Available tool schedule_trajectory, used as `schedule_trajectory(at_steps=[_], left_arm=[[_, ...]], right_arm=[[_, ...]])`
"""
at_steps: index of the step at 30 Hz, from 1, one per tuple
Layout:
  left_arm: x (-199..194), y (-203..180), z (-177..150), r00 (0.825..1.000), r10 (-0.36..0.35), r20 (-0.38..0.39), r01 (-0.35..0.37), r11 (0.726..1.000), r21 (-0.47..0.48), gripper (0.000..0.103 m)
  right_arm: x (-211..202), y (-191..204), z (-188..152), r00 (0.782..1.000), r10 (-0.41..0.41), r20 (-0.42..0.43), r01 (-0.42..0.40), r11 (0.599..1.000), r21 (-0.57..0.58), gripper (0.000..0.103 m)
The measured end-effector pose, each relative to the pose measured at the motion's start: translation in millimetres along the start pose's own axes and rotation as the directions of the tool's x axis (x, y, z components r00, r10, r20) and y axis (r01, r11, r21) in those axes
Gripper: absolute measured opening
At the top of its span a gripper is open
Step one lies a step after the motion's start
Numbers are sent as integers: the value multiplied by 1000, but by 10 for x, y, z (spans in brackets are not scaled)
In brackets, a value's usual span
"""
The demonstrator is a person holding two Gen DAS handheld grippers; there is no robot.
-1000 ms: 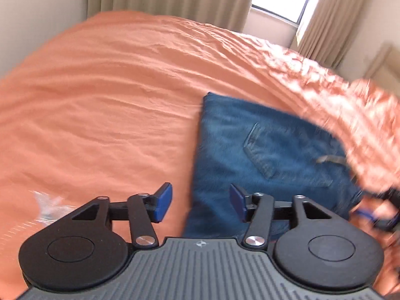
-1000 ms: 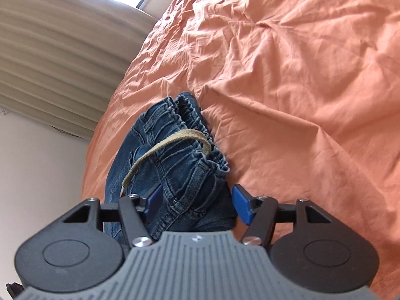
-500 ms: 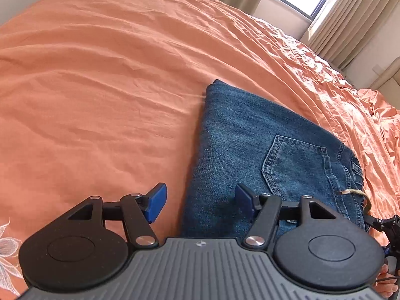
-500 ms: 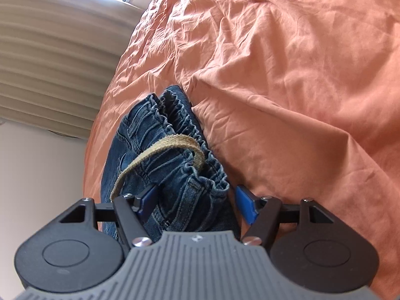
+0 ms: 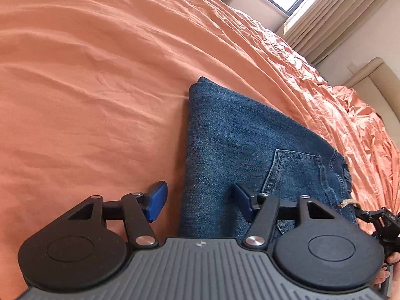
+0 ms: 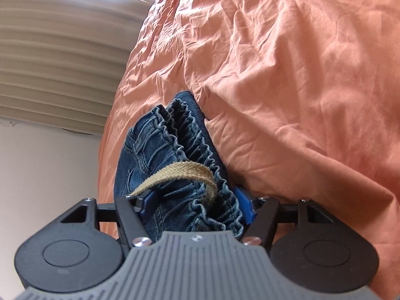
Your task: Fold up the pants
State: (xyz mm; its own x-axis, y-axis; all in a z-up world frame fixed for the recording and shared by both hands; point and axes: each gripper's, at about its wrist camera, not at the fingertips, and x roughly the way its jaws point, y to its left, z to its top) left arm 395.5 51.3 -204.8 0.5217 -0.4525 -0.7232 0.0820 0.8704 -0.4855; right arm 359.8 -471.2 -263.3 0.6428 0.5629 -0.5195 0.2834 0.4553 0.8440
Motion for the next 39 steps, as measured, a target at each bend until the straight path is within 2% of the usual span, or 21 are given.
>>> schedule_trajectory(at_steps=[1,2,3,5,7,12,16,19,21,28,31,33,37,39], left_arm=[[23,19,4,1000,-23,-2,23,1000,-19,44],[41,34,4,999,-42,-3,41,998,-39,35],[46,36,2,999,-44,6,44,998,-49,31],[14,7,-13,998,-47,29,48,998,-35,11],[-69,-44,-11,997,-47,57,48,999,-20,9],[-401,-170,83,994,-37,101,34,999,30,6],[-763,-233,187,992,10,127,-23,994,104,6],[-1100,-74,278,989,35,146,-48,995,89,6],[-1344,45,316,984,77,160,-93,991,96,6],[-2123,624,264,952,222,212,-240,969,64,6],[-2166,938,159,944,273,187,-281,959,21,6],[-2078,1110,68,943,290,166,-295,956,6,6],[-1862,1364,-45,942,297,158,-295,955,-34,6],[-1742,1484,-52,942,304,139,-302,953,-36,7]], right_arm=[[17,4,14,1000,5,-9,-5,1000,-18,49],[23,10,25,1000,13,-14,-13,999,-33,44],[17,9,32,1000,25,-16,-26,999,-44,36],[-27,1,10,998,61,-5,-61,997,-40,26],[-78,49,-23,997,79,13,-79,996,-43,23],[-228,457,-121,993,113,44,-105,983,-150,19],[-189,905,-302,992,125,-13,-124,964,-235,19],[-20,1192,-529,987,148,-69,-161,952,-261,18],[147,1377,-703,981,162,-106,-185,944,-275,18],[799,1784,-1384,952,206,-225,-268,918,-292,18],[1090,1728,-1651,949,169,-265,-243,929,-278,18],[1220,1619,-1772,955,122,-271,-197,942,-272,18],[1296,1376,-1807,967,51,-250,-111,966,-232,19],[1355,1356,-1820,970,22,-244,-83,966,-246,20]])
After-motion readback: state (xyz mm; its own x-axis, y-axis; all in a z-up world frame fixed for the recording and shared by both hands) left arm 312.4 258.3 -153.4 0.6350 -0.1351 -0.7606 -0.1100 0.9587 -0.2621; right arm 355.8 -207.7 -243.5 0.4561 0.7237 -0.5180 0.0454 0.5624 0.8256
